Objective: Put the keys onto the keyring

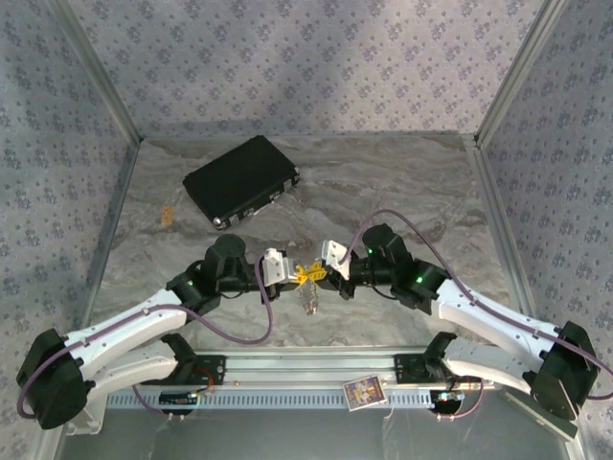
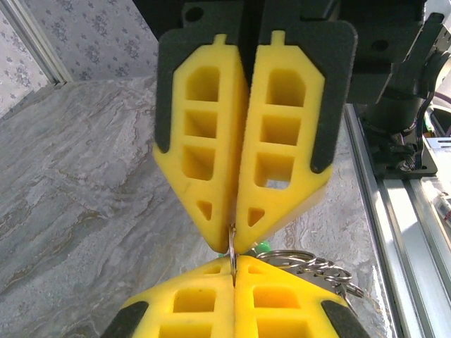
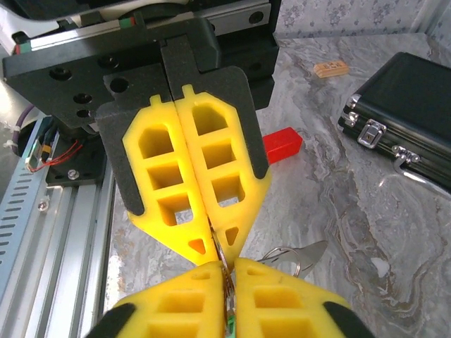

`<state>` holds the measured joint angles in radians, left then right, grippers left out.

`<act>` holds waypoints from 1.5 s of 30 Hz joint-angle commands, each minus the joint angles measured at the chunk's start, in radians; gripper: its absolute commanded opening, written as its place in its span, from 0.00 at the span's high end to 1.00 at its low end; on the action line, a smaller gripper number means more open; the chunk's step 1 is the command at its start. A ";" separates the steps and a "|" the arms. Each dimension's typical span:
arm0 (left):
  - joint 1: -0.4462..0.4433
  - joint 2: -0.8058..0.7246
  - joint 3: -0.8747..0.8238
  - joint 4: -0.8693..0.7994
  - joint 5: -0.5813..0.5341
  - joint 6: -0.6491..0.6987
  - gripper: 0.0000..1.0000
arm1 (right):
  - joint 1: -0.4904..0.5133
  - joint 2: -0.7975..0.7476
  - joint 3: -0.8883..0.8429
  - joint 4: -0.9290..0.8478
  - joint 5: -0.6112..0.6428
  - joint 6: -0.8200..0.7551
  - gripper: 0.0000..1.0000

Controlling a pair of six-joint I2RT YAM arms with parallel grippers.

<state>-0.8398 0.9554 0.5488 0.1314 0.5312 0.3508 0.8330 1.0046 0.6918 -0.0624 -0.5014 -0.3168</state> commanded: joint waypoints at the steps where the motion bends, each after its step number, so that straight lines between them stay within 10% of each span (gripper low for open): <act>1: -0.010 -0.020 0.001 0.050 0.047 0.013 1.00 | 0.003 0.009 0.036 0.003 -0.013 -0.009 0.96; 10: -0.010 -0.021 0.018 -0.033 -0.087 -0.009 0.82 | 0.011 0.010 0.098 -0.131 0.024 -0.084 1.00; 45: -0.010 -0.008 0.044 -0.101 -0.034 -0.004 0.86 | 0.112 0.135 0.260 -0.339 0.177 -0.196 1.00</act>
<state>-0.8448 0.9443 0.5644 0.0109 0.4759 0.3473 0.9356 1.1332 0.9207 -0.3950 -0.3027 -0.4957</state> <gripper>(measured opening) 0.151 0.051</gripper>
